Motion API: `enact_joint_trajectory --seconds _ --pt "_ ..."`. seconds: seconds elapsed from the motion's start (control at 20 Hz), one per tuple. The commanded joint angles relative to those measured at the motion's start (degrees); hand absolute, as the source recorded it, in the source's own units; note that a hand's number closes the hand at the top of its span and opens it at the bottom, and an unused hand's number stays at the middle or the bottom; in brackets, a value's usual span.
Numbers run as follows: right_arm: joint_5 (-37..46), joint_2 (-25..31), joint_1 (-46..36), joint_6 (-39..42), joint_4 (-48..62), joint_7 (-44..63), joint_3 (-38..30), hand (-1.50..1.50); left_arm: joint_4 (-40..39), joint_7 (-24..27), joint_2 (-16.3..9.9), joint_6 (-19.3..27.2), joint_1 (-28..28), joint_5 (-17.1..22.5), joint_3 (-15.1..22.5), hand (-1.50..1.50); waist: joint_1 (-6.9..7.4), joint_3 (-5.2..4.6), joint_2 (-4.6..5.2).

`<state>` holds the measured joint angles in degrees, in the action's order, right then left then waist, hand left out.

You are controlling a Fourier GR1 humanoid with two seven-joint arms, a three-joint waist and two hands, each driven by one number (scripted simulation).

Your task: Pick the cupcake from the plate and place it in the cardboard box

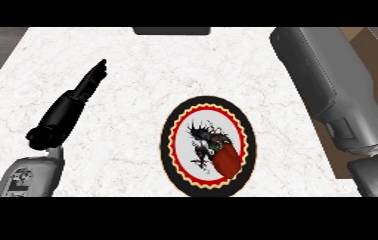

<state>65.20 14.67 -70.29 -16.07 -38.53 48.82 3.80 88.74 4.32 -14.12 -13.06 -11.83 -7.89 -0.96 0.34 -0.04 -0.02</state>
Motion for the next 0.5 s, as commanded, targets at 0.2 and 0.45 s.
enact_joint_trajectory --seconds 0.2,0.45 --pt "-0.05 9.20 3.69 -1.75 -3.45 3.10 -5.55 1.50 -0.02 -0.22 -0.98 -1.62 0.45 1.44 -1.83 0.00 -0.22 0.04 -0.03" --pt "-1.53 15.41 9.03 4.73 -4.53 -1.74 -6.62 1.50 0.07 0.81 -0.25 -0.53 1.05 -0.09 -1.28 0.00 -0.53 0.04 -0.13"
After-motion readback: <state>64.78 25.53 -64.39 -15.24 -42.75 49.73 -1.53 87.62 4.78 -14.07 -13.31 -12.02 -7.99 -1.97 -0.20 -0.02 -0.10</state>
